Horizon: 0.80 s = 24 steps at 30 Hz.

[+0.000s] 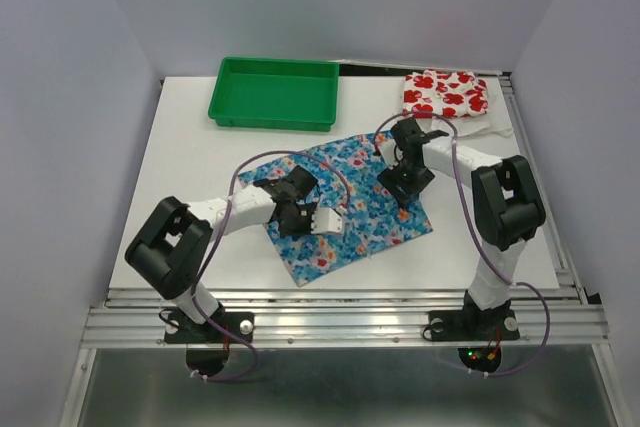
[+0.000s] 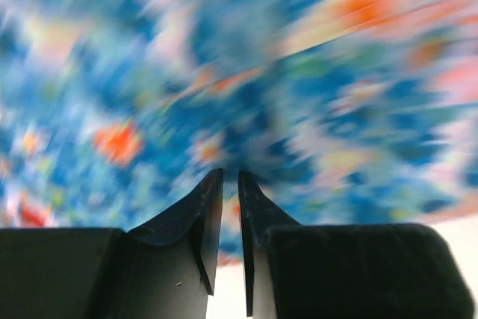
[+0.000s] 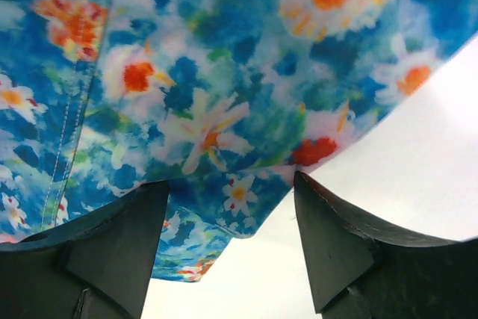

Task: Fold and stack the skirts
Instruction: Flatten the skirt out

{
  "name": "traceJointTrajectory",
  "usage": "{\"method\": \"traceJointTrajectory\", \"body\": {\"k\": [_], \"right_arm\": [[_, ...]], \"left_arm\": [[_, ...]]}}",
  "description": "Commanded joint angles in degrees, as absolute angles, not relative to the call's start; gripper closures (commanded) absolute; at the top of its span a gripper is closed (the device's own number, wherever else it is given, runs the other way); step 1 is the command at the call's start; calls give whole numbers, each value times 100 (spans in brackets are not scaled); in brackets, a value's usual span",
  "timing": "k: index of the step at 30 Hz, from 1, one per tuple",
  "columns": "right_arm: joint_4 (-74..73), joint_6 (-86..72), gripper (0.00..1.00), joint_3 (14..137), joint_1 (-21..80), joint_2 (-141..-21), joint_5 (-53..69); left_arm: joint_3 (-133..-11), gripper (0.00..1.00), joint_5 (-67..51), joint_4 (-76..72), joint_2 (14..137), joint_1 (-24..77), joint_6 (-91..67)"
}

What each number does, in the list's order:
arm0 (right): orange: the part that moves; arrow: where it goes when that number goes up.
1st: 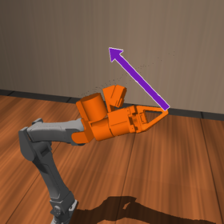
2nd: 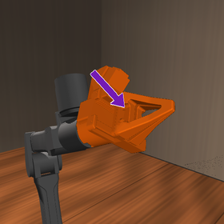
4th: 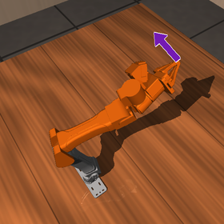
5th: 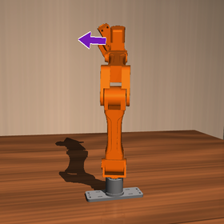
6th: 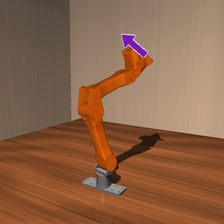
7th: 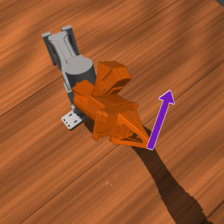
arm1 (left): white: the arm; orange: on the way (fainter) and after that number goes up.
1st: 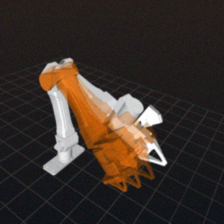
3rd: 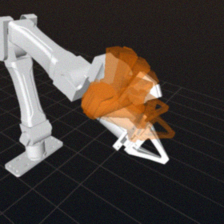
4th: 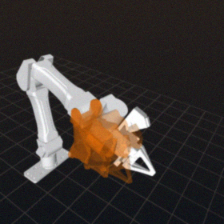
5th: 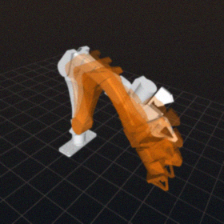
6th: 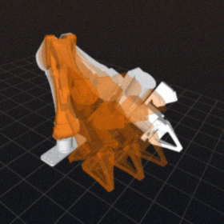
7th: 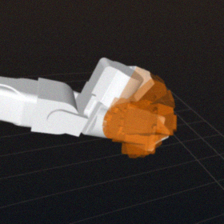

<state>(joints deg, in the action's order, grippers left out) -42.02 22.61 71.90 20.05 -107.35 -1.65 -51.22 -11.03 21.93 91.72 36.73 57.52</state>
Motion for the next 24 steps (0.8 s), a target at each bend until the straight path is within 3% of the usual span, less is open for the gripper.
{"method": "traceJointTrajectory", "body": {"k": [1,5,11,15,19,24], "right_arm": [[-3586,2487,27,7610,2039,-11415,-501],[-3664,2557,26,8461,2039,-11900,-55],[-3796,2444,22,9201,2153,-12296,667],[-3885,2496,18,9220,2153,-11805,677],[-3946,2268,5,8913,2153,-10962,720],[-4314,1934,0,8649,2153,-10319,590]], "left_arm": [[-5045,74,-2275,3006,8798,4516,5415],[-5307,74,-2566,2866,8937,5543,5002],[-6220,74,-3251,2803,9325,5915,4300],[-6679,73,-3051,3137,8940,5547,4201],[-6882,71,-2322,3673,8508,4756,4701],[-5849,66,-962,3465,7946,3957,6035]]}}
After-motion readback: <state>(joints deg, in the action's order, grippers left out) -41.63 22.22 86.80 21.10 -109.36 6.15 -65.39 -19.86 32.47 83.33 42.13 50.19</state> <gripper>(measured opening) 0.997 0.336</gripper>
